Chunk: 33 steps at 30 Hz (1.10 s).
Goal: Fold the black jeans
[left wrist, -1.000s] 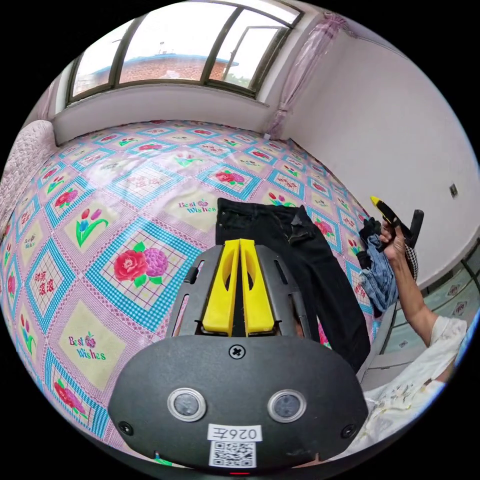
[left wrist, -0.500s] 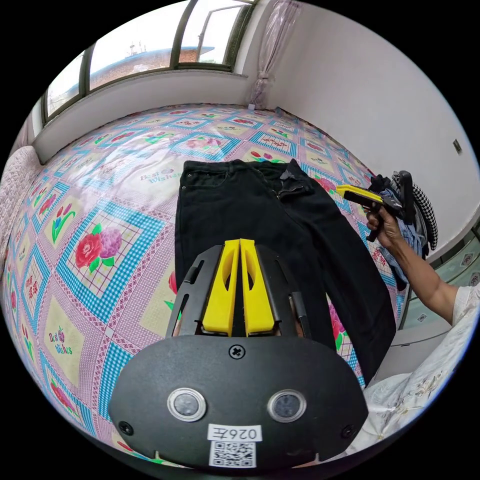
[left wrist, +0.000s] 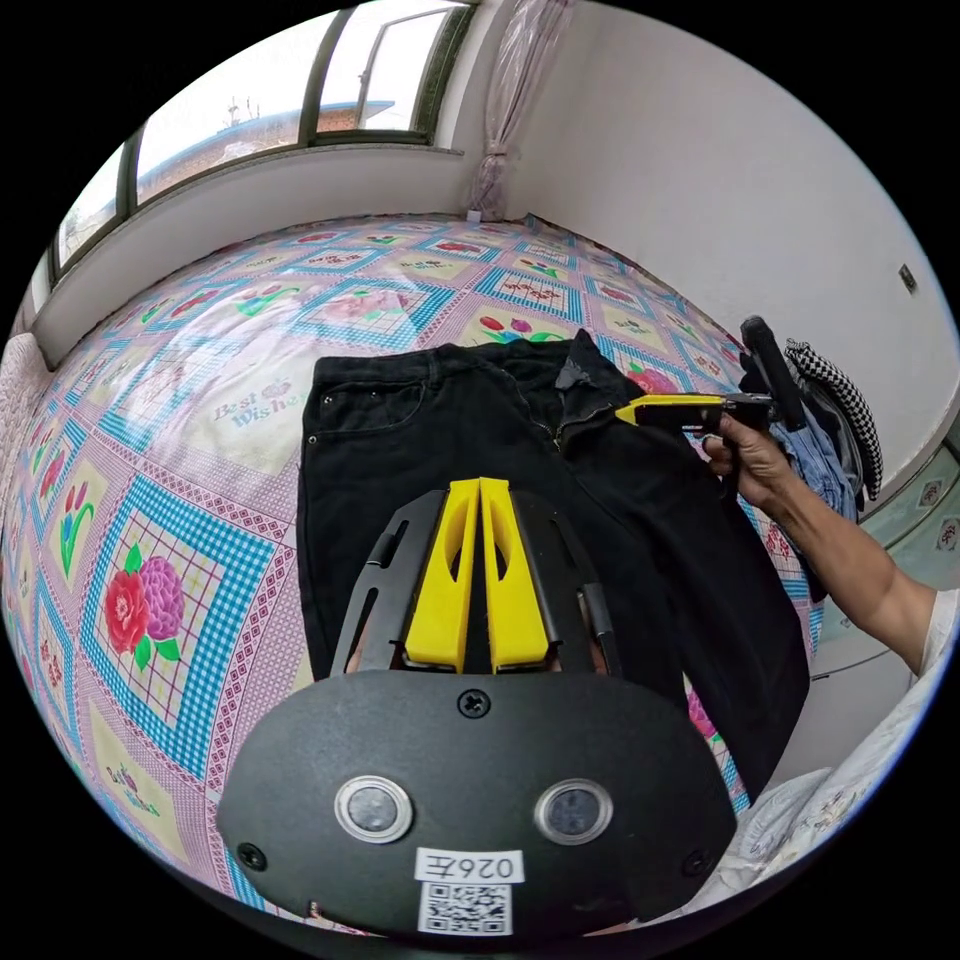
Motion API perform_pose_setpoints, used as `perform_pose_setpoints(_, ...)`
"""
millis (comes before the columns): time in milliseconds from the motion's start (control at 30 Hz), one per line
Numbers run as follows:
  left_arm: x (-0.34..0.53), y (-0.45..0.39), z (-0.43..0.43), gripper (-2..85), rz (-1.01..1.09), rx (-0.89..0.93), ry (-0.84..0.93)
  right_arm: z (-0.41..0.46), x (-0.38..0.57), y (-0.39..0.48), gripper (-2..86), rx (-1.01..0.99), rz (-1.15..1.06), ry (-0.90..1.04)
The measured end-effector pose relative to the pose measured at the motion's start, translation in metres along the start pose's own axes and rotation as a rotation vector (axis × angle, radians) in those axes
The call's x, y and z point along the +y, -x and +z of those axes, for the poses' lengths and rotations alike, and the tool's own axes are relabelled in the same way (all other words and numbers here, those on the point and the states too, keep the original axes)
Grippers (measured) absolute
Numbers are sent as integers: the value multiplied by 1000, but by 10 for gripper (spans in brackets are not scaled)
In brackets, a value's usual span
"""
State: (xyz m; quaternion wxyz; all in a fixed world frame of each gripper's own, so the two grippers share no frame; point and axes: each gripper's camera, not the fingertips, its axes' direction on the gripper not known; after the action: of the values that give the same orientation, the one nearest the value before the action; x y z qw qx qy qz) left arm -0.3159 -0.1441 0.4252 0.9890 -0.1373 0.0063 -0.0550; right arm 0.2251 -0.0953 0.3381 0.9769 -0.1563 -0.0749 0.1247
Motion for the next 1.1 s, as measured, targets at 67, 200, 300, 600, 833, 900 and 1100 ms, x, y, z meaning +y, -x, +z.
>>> perform_pose_setpoints(67,-1,9,9,-10,-3,-12,12,-9,-8,0,49,-107,41,-66)
perform_pose_setpoints(200,-9,31,13,-10,-35,-4,-34,-25,-30,4,42,-237,63,-184)
perform_pose_setpoints(300,-24,38,23,-10,-27,15,-53,-14,-52,24,53,-339,-70,-161)
perform_pose_setpoints(600,-49,48,76,-7,-1,-25,-16,4,-56,49,35,-234,-90,-221)
perform_pose_setpoints(833,-39,75,85,-10,-54,-35,-11,68,-69,100,1,-119,-279,30)
perform_pose_setpoints(900,-42,74,80,-10,-31,-29,-38,56,-61,113,3,-85,-315,-30)
perform_pose_setpoints(1100,-59,71,77,-10,-6,-2,-73,41,-50,113,85,-190,-256,-58)
